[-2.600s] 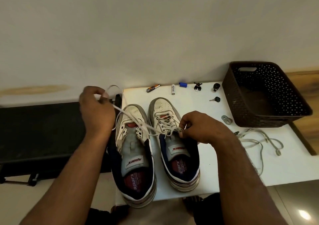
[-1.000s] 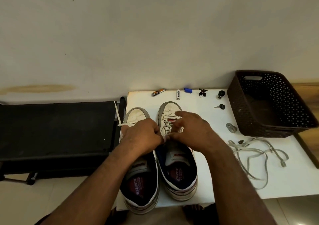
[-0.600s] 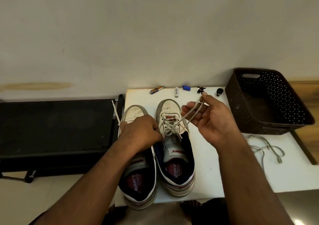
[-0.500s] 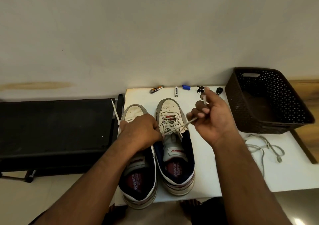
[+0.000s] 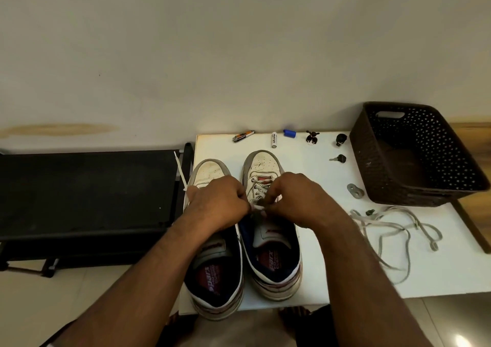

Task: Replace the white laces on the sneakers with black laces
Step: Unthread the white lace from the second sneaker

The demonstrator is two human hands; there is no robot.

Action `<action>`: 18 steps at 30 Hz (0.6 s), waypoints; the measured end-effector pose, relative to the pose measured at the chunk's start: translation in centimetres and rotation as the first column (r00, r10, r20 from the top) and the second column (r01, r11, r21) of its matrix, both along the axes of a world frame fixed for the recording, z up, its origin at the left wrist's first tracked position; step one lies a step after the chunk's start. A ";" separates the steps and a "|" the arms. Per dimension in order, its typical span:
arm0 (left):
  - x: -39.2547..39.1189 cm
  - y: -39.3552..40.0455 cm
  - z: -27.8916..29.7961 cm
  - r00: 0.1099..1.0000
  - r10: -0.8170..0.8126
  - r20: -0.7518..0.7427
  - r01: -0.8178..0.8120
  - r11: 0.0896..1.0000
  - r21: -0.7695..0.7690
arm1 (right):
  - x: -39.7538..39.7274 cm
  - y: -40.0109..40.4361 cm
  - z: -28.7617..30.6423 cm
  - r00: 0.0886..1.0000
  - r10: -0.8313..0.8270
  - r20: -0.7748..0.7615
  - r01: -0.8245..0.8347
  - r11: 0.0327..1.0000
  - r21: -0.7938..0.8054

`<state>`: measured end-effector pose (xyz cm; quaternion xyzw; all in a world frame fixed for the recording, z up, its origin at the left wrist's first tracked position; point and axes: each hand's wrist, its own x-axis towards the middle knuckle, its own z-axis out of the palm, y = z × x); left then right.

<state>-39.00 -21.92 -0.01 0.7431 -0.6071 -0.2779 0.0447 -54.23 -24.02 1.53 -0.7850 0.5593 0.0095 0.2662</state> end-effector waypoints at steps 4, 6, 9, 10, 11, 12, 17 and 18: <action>0.0 0.3 0.3 1.000 -0.013 -0.019 0.013 1.000 -0.015 | -1.2 -1.1 0.6 0.640 -0.443 0.628 0.508 0.857 0.087; -0.1 0.5 0.4 0.999 -0.021 -0.033 0.019 0.998 -0.056 | -2.6 -1.7 0.9 0.284 -0.516 0.808 0.761 0.634 0.138; -1.2 0.8 0.5 0.995 -0.099 -0.014 0.097 0.989 -0.110 | -3.2 -1.3 0.7 0.471 -0.635 0.612 0.809 0.588 -0.012; -1.7 0.9 0.4 0.992 -0.125 0.024 0.127 0.983 -0.130 | -2.8 -0.9 0.6 0.608 -0.641 0.468 0.754 0.650 -0.089; -2.2 1.0 0.2 0.988 -0.138 0.070 0.148 0.977 -0.155 | -2.2 -0.4 0.5 0.720 -0.599 0.352 0.675 0.722 -0.151; -2.6 1.1 0.0 0.985 -0.135 0.107 0.153 0.971 -0.186 | -1.4 0.1 0.2 0.804 -0.528 0.274 0.583 0.792 -0.182; -2.9 1.0 -0.5 0.985 -0.104 0.135 0.137 0.954 -0.267 | 1.0 1.5 -1.7 0.952 -0.304 -0.025 0.302 0.952 -0.056; -2.9 1.0 -0.5 0.984 -0.108 0.140 0.143 0.953 -0.268 | 1.2 1.5 -1.8 0.952 -0.304 -0.022 0.303 0.952 -0.039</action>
